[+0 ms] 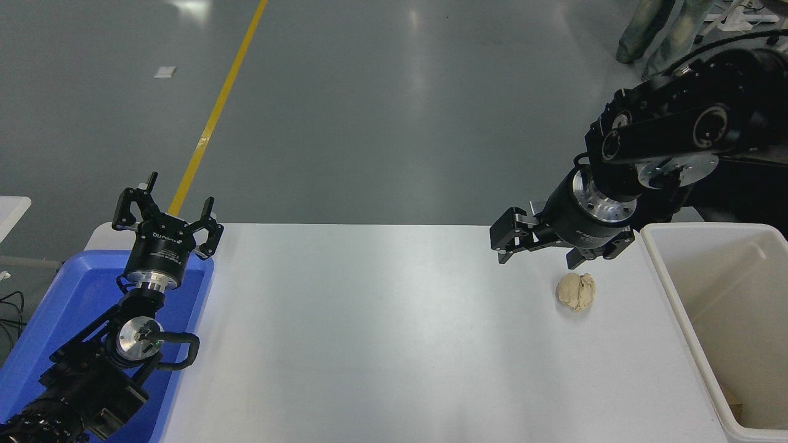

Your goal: Pick up paper ball place in dustbin

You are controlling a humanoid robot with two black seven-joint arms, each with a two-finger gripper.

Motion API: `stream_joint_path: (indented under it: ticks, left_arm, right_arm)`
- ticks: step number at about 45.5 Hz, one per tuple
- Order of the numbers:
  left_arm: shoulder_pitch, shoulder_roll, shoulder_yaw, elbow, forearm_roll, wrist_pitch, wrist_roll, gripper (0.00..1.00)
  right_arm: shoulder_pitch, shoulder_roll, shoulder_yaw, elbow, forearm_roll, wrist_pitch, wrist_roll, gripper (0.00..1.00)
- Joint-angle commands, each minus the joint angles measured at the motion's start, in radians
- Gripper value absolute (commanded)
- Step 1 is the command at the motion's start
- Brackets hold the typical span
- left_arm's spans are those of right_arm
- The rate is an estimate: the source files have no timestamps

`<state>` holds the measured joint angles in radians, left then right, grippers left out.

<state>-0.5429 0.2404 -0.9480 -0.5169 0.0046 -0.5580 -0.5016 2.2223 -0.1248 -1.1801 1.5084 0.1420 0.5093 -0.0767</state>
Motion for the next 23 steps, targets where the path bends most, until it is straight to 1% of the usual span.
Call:
stream_joint_path:
  ticks: [1,23]
  left_arm:
    - [0.001,-0.001,0.000,0.000,0.000,0.000,0.000,0.98]
    - [0.000,0.000,0.000,0.000,0.000,0.000,0.000,0.98]
  right_arm:
    - [0.002,0.002,0.000,0.000,-0.001,0.002,0.000,1.00]
    - [-0.006,0.002,0.000,-0.004,-0.001,-0.008,0.000,1.00]
